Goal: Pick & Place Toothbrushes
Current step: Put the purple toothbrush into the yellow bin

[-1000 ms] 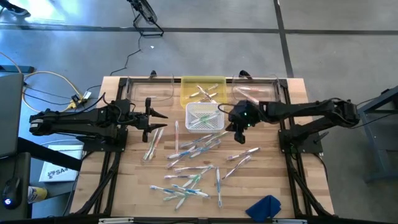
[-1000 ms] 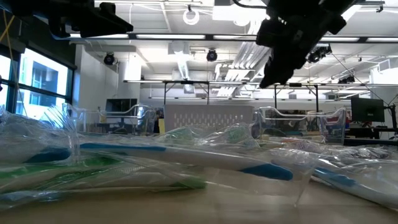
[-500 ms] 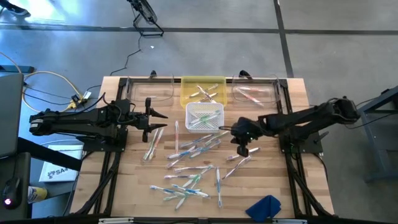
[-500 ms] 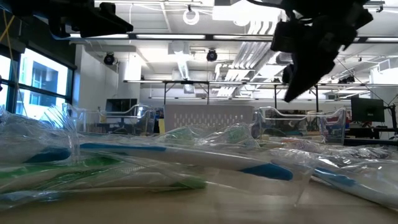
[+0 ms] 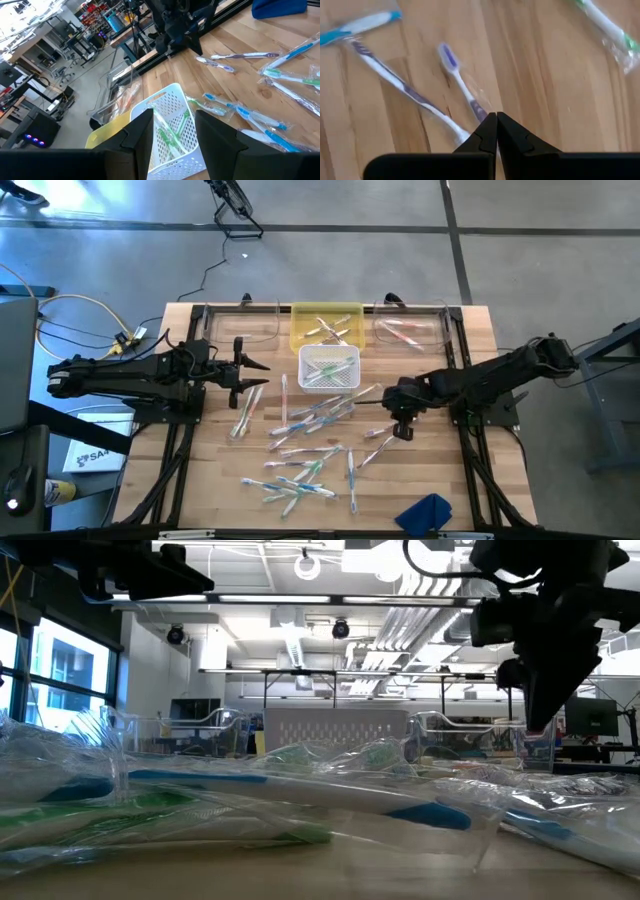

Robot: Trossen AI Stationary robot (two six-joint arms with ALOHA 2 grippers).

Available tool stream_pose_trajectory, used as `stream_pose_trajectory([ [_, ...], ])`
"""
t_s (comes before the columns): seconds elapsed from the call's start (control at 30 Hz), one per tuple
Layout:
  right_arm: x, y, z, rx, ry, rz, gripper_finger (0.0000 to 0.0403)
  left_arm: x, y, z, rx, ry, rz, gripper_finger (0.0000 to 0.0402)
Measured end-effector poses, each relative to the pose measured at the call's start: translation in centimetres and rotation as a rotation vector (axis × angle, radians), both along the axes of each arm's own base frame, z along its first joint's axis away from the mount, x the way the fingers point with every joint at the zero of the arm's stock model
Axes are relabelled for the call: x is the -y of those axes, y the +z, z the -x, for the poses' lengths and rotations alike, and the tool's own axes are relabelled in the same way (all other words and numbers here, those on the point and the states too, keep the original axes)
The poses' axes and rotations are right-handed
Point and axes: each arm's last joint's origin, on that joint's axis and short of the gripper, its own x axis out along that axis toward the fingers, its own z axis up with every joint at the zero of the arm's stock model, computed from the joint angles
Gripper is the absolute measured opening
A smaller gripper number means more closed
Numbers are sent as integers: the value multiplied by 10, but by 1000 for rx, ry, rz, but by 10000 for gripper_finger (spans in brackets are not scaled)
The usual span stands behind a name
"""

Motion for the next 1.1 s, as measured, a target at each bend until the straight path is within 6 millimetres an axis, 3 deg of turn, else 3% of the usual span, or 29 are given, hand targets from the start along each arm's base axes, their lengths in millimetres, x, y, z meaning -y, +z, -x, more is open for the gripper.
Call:
stream_pose_trajectory([
  [0.23, 0, -2, 0, -10, -57, 40, 19, 0, 0, 0, 0, 0, -1, 141],
  [0.63, -22, -7, -5, 32, 97, 101, 128, 0, 0, 0, 0, 0, -1, 141],
  [1.1, -30, -39, -13, -104, 149, 153, 137, 0, 0, 0, 0, 0, 0, 141],
])
